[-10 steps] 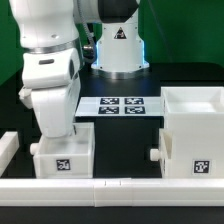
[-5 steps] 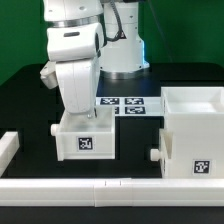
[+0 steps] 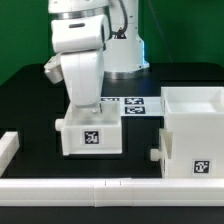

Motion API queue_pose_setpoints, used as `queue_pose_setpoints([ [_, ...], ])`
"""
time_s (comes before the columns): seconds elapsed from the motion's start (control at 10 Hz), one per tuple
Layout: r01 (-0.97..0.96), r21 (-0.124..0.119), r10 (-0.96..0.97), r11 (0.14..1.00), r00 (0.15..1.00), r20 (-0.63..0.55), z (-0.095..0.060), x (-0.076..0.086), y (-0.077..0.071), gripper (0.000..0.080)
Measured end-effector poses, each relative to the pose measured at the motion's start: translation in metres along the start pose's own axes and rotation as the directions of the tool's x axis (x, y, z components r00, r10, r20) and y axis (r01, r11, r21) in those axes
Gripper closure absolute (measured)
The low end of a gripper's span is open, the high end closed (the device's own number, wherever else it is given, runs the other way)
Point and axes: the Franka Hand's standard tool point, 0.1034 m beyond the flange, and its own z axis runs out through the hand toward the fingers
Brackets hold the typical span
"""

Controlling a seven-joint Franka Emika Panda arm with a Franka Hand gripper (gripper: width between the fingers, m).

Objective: Assemble drawer

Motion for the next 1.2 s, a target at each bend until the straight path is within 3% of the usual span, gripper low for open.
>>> queue_pose_setpoints([
  [0.2, 0.006, 0.0, -0.006, 1.0, 1.0, -0.014, 0.001, 0.02, 0.002, 0.0762],
  [0.7, 0.004, 0.001, -0.004, 1.0, 1.0, -0.016, 0.005, 0.021, 0.001, 0.0762],
  [1.2, 0.013, 0.002, -0.013, 1.0, 1.0, -0.029, 0.008, 0.035, 0.002, 0.0762],
])
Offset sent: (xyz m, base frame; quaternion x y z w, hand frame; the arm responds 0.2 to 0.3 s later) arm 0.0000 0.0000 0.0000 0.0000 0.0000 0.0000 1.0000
